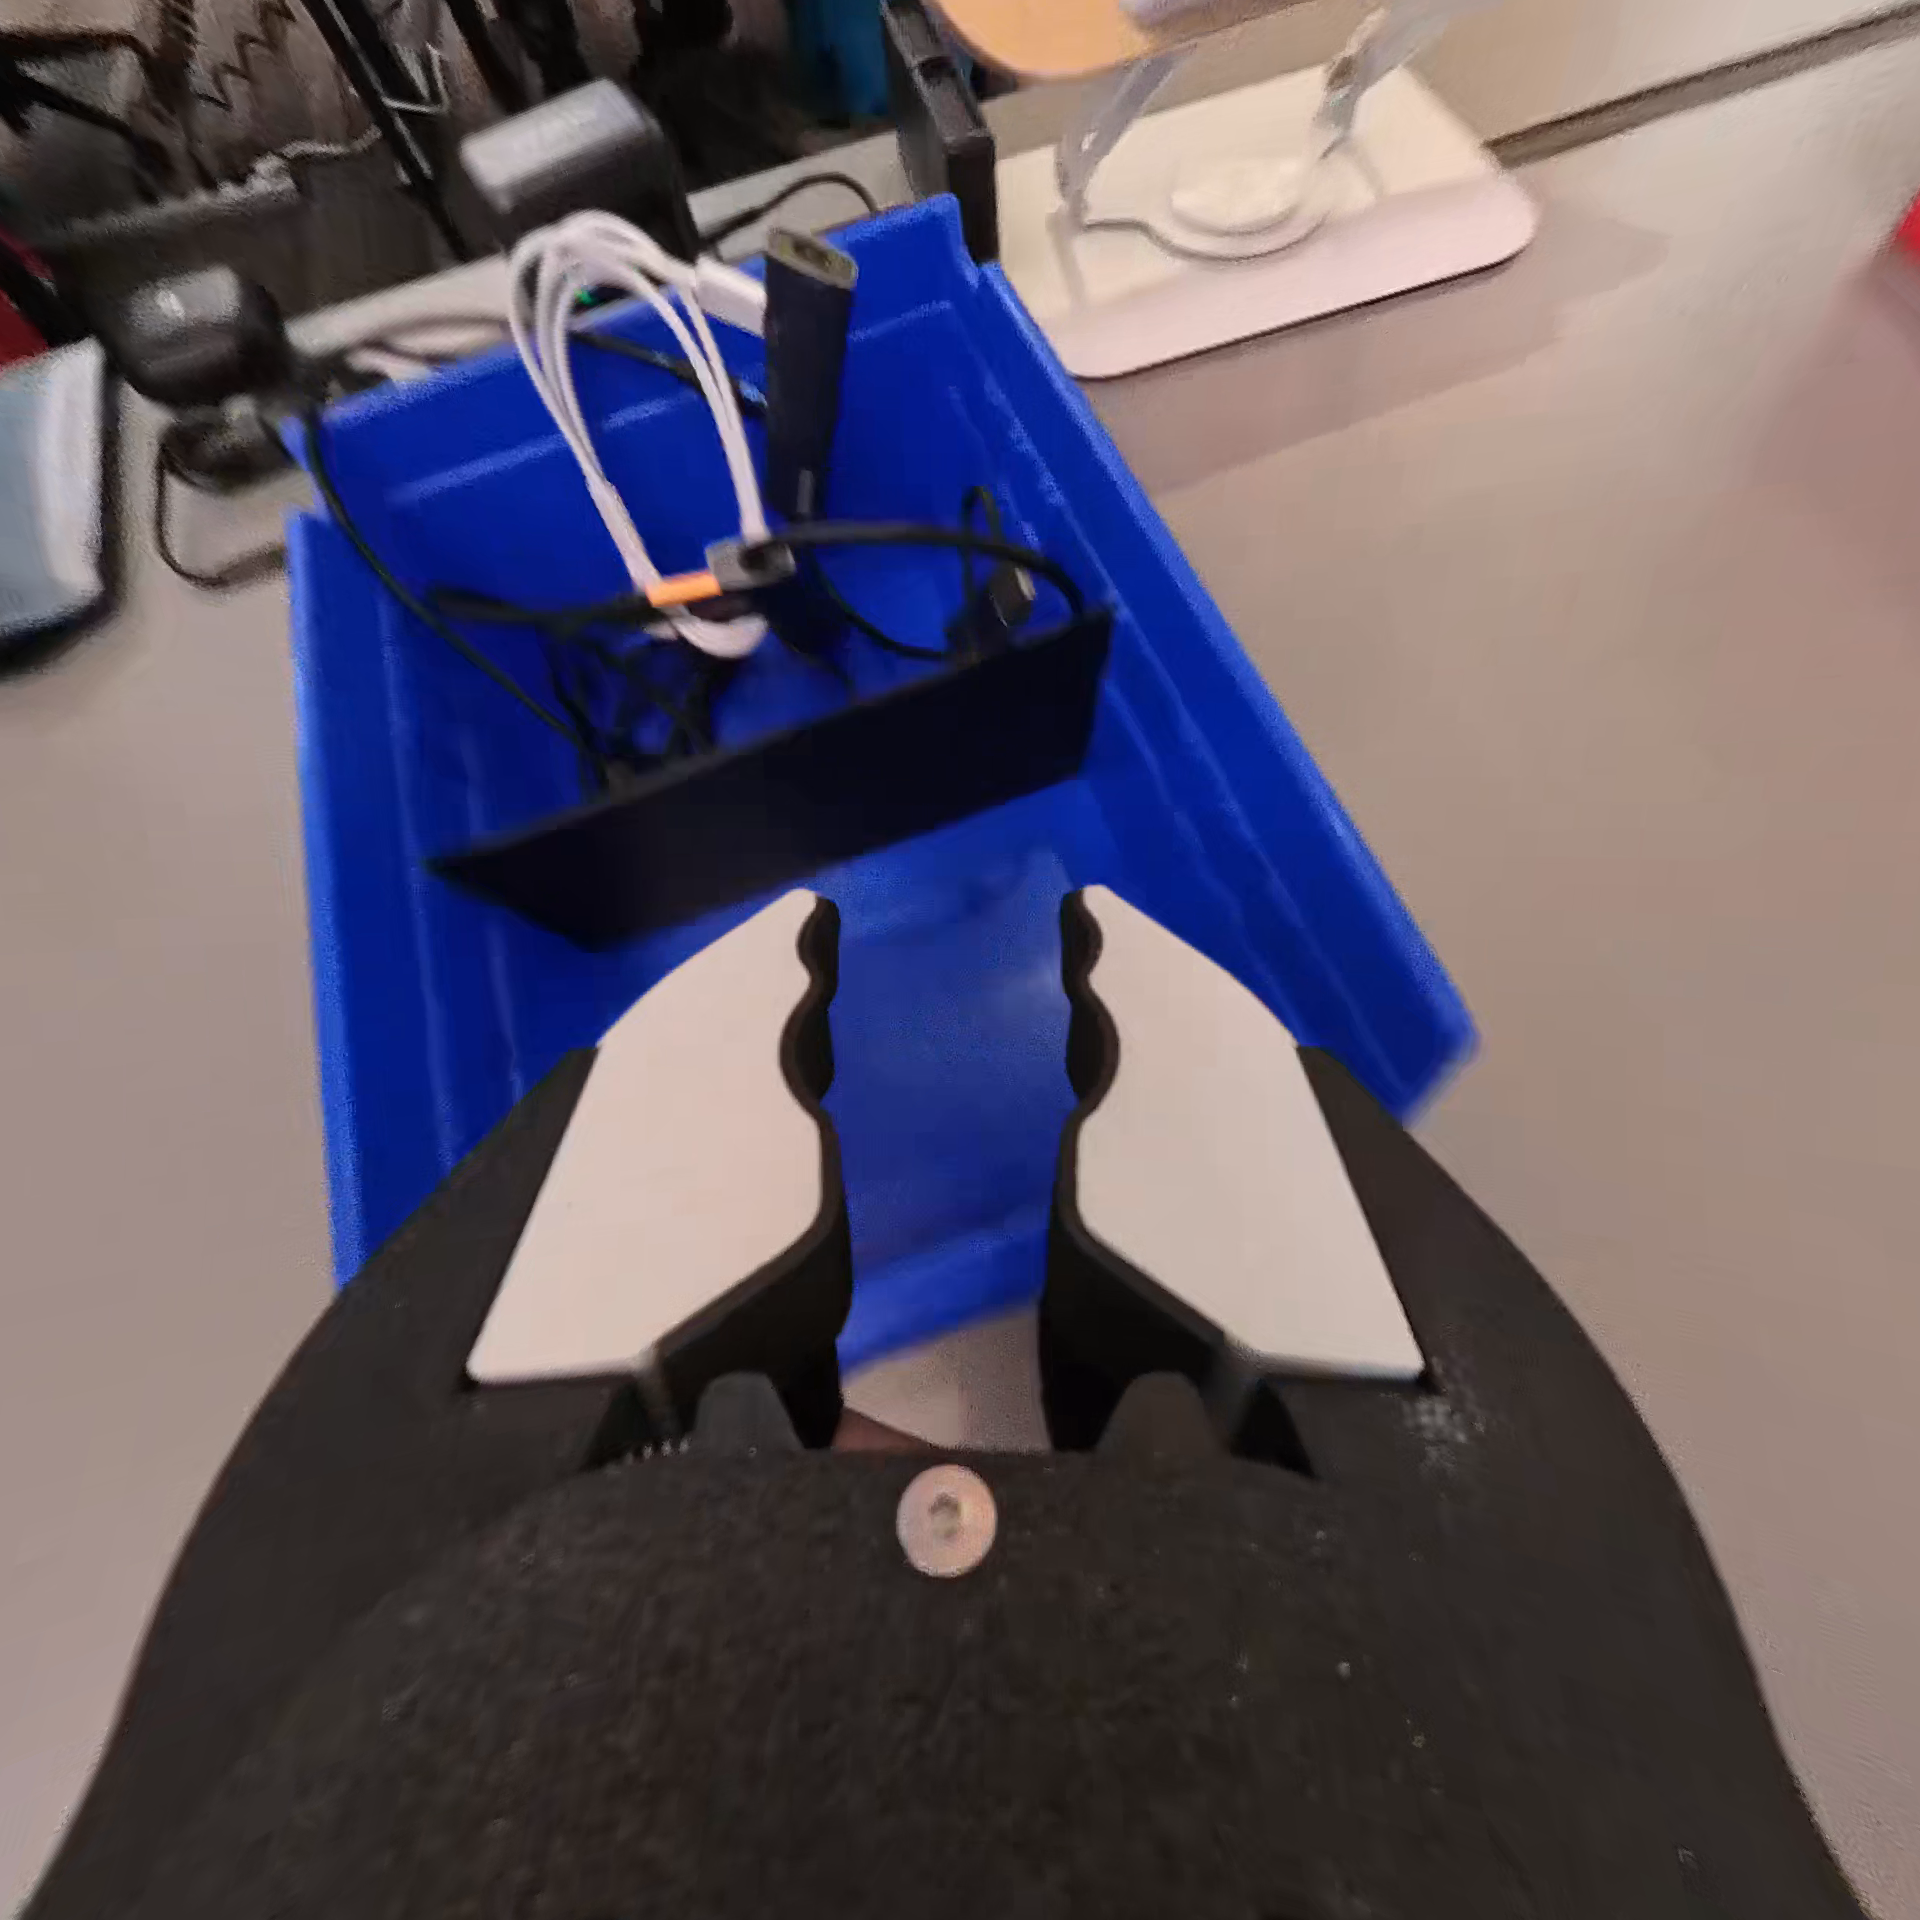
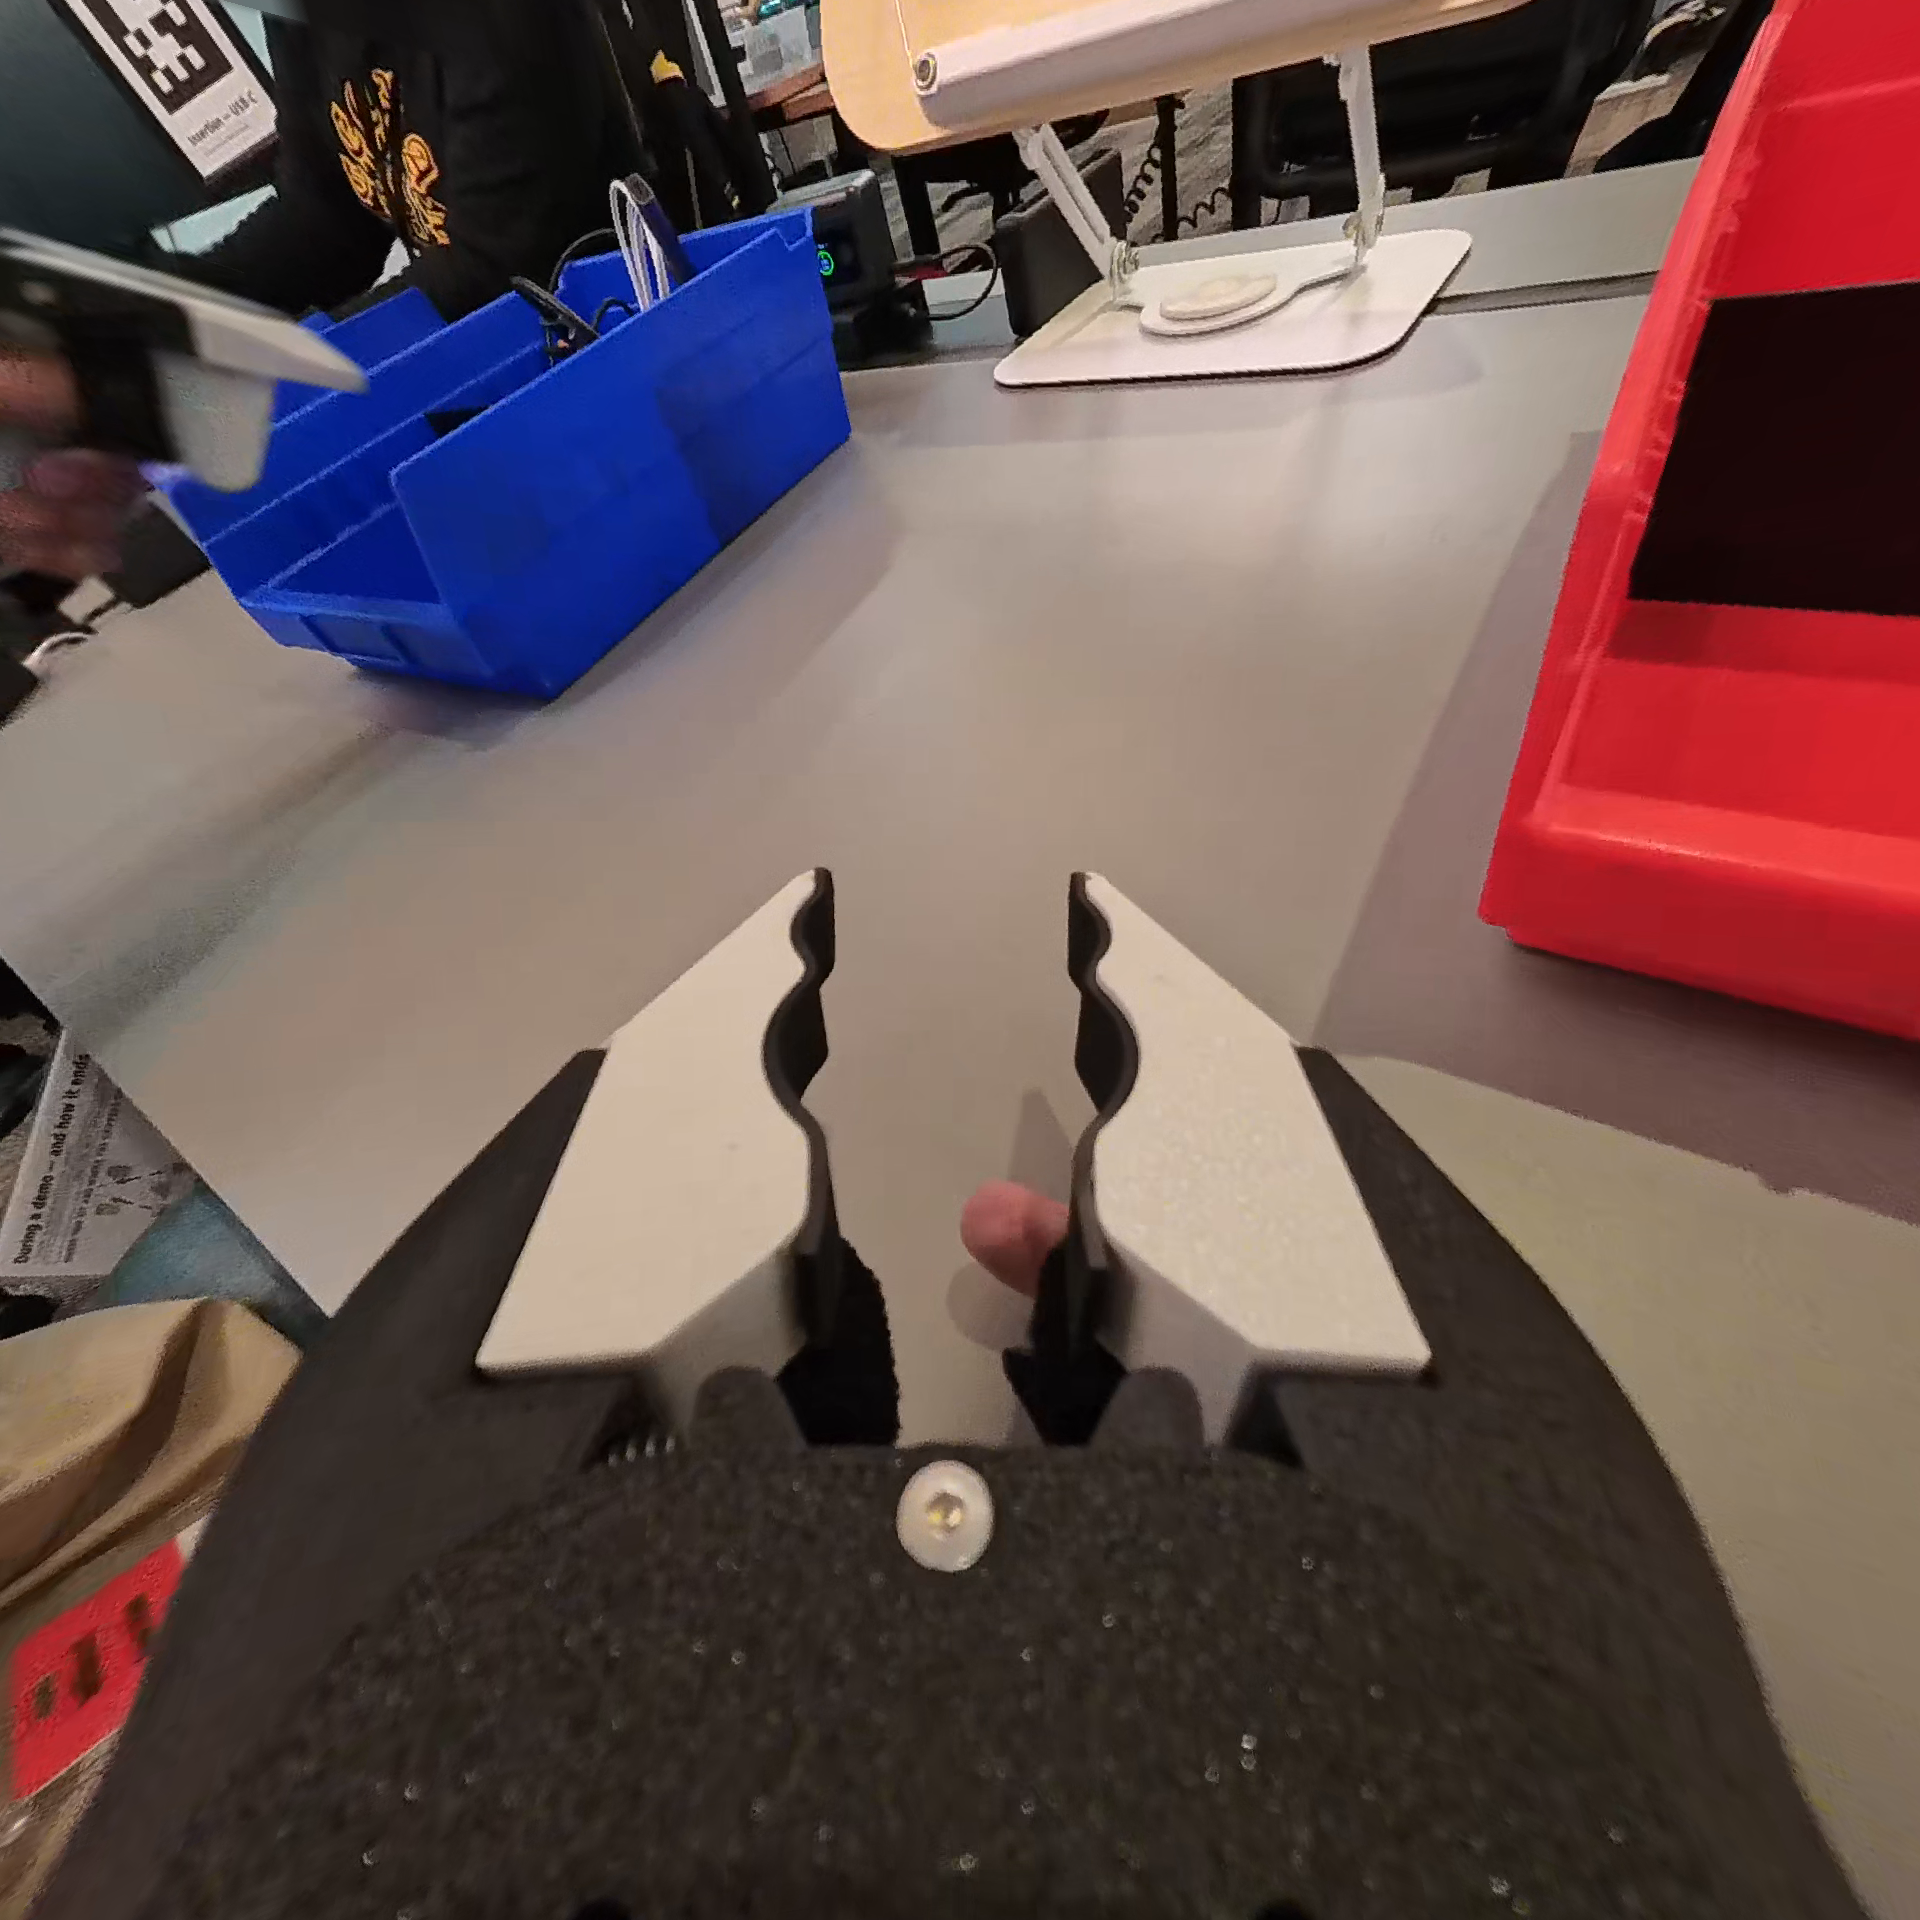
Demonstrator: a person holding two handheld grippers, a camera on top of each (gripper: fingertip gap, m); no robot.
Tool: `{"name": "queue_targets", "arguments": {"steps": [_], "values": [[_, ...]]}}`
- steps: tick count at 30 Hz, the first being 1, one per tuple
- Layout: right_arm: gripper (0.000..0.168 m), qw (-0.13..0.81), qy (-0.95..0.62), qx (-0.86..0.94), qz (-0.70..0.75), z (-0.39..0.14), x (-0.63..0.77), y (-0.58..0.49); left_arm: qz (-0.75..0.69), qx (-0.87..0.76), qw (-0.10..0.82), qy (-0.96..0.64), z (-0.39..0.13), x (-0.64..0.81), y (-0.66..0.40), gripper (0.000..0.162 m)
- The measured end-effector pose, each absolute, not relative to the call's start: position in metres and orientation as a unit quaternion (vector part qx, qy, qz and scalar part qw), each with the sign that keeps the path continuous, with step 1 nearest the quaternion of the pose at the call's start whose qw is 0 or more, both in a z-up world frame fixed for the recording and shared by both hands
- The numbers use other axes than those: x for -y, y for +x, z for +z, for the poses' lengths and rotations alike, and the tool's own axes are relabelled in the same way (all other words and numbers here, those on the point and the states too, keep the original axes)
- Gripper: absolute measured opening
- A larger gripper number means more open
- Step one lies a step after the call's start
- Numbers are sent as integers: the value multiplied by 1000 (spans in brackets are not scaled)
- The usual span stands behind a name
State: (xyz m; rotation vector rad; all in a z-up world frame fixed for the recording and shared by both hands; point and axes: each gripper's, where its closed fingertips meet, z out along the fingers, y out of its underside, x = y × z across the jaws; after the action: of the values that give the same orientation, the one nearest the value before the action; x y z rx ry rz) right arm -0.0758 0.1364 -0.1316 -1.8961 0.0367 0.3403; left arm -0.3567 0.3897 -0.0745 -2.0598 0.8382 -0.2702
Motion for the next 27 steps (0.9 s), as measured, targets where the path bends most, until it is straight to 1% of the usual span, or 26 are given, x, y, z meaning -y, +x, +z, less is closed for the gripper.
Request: {"name": "queue_targets", "arguments": {"steps": [6, 10, 12, 18, 21, 23, 27], "values": [[44, 566, -809, -20, 155, -133, -138, -75, -15, -358, 415, -837, -90, -481, -333, 42], [44, 562, -809, -33, 167, -134, -135, -71, -3, -362, 371, -855, -109, -503, -329, 43], [44, 561, -808, -40, 173, -135, -134, -68, 8, -363, 367, -857, -113, -512, -331, 42], [44, 558, -808, -44, 186, -135, -134, -69, 35, -387, 396, -832, -109, -523, -330, 26], [44, 556, -808, -40, 189, -135, -134, -71, 45, -411, 403, -817, -108, -522, -327, 24], [44, 556, -809, -38, 189, -136, -135, -72, 49, -420, 425, -800, -102, -522, -326, 24], [44, 556, -809, -31, 186, -135, -134, -77, 69, -446, 504, -736, -61, -510, -321, 23]]}}
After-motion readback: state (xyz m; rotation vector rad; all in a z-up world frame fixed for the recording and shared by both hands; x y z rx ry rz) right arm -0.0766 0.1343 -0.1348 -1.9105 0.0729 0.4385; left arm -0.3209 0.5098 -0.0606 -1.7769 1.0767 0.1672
